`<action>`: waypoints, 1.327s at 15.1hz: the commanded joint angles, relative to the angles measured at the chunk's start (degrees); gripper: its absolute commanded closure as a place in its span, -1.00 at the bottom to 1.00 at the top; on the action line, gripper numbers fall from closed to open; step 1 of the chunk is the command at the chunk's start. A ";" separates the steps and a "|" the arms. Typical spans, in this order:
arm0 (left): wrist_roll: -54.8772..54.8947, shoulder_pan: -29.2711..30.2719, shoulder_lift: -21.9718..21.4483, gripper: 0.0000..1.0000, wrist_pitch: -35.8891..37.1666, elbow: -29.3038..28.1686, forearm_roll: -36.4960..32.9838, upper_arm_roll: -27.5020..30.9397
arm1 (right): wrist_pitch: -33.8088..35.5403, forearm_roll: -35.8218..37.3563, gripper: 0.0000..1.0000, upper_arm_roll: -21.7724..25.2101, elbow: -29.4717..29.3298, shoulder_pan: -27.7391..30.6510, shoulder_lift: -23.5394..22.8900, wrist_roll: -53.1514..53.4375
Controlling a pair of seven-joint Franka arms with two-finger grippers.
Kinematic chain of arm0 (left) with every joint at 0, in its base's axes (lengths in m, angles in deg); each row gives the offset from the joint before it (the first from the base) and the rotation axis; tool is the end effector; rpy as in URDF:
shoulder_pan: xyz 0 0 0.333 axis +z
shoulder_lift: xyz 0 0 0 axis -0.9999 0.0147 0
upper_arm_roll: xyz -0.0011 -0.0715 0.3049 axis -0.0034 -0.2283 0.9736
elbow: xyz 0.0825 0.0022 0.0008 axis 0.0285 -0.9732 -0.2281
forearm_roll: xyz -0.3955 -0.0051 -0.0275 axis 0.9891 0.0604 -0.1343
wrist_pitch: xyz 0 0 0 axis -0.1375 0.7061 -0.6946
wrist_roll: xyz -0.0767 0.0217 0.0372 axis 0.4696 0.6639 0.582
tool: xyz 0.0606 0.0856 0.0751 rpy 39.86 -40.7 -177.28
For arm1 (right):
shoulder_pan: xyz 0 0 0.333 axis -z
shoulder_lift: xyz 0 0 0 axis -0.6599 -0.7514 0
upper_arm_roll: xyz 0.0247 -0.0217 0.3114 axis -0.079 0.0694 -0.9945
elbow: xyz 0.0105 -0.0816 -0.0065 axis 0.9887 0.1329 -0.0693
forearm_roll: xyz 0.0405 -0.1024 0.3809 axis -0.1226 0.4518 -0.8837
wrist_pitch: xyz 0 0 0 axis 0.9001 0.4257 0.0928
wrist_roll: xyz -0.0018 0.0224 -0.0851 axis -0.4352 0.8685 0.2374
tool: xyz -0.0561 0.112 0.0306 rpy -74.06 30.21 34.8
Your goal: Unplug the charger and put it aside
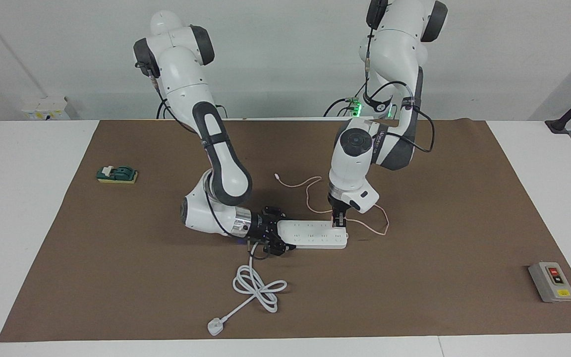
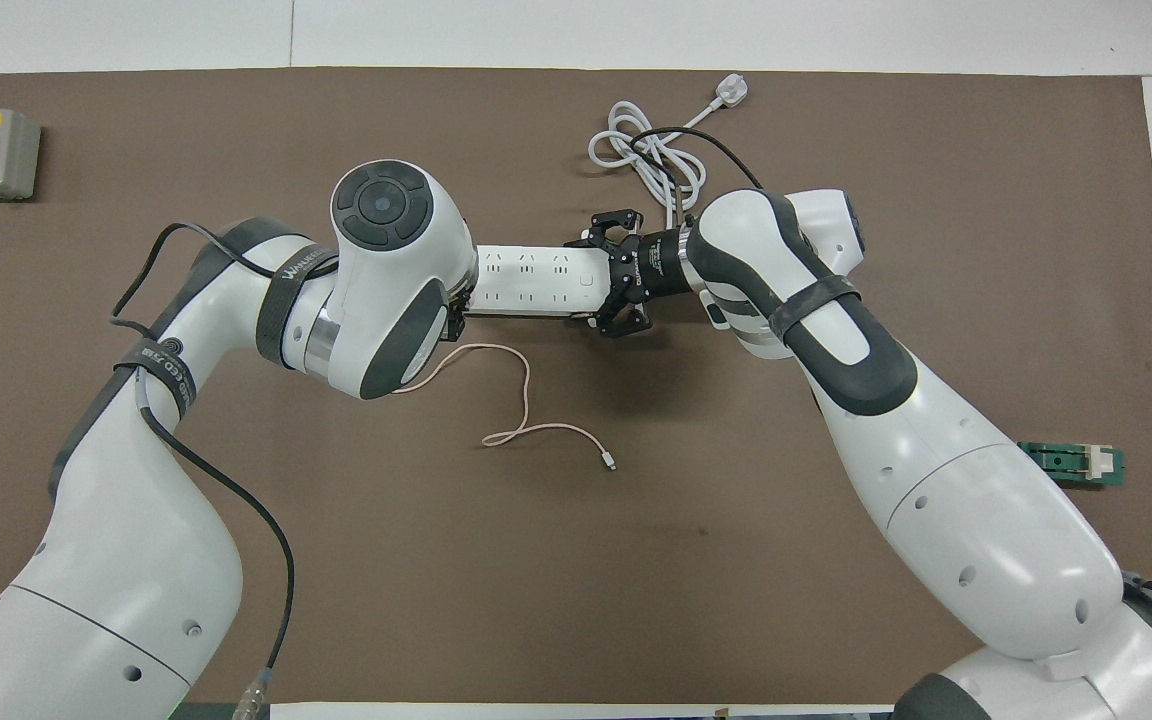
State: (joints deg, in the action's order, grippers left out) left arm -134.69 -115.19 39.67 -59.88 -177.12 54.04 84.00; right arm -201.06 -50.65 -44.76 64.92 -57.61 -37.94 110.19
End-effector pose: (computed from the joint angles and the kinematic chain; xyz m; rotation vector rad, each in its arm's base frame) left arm 0.5948 -0.3287 0.3159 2.3542 2.0273 0.0632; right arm 0.6588 0.2873 0.1946 -1.6817 1.5642 0.8758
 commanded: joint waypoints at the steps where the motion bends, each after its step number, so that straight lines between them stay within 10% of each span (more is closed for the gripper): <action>1: -0.24 -1.65 0.59 1.00 -1.23 -0.44 -0.54 0.64 | -0.71 0.72 1.00 -0.31 -0.40 -0.03 -0.76 -3.08; 20: 18.02 0.54 -5.99 1.00 18.63 7.91 -0.63 0.64 | -0.80 0.89 1.00 -0.31 -0.22 -0.12 -0.76 -2.99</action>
State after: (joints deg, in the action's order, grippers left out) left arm -121.64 -115.49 35.90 -44.17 -168.83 53.62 84.30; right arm -201.09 -50.65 -44.77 64.92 -57.61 -37.95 110.15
